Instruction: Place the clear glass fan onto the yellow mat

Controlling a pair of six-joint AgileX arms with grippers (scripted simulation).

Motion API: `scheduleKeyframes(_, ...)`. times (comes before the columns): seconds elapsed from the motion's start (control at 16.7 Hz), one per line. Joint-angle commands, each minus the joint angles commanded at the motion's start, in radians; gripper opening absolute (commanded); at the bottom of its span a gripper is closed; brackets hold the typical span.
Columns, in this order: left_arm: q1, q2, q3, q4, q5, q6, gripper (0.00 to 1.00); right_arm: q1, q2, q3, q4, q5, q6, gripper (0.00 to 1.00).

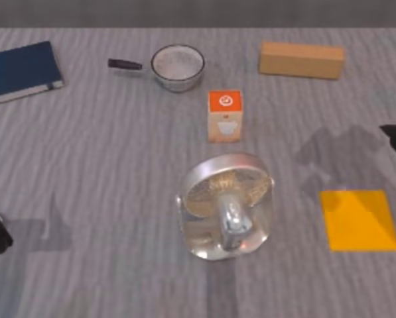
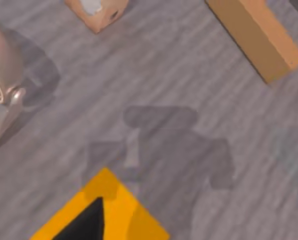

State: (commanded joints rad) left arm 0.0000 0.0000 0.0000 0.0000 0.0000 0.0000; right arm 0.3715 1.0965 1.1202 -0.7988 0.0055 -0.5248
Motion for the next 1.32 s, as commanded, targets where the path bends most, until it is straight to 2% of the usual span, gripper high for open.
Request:
scheduleKeyframes(0.36,0.0,0.0,0.0,0.0,0.0,0.0,1.0,0.203,0.623,0.676,-0.402,-0.002,-0.279,1.0)
scheduleKeyframes(0.66,0.0,0.0,0.0,0.0,0.0,0.0,1.0,0.326,1.006,1.035,-0.676,-0.003,-0.45,1.0)
scheduleKeyframes(0.9,0.0,0.0,0.0,0.0,0.0,0.0,1.0,0.374,1.15,1.165,-0.799,-0.003,-0.518,1.0)
scheduleKeyframes(1.32,0.0,0.0,0.0,0.0,0.0,0.0,1.0,0.373,1.159,1.169,-0.804,-0.003,-0.523,1.0)
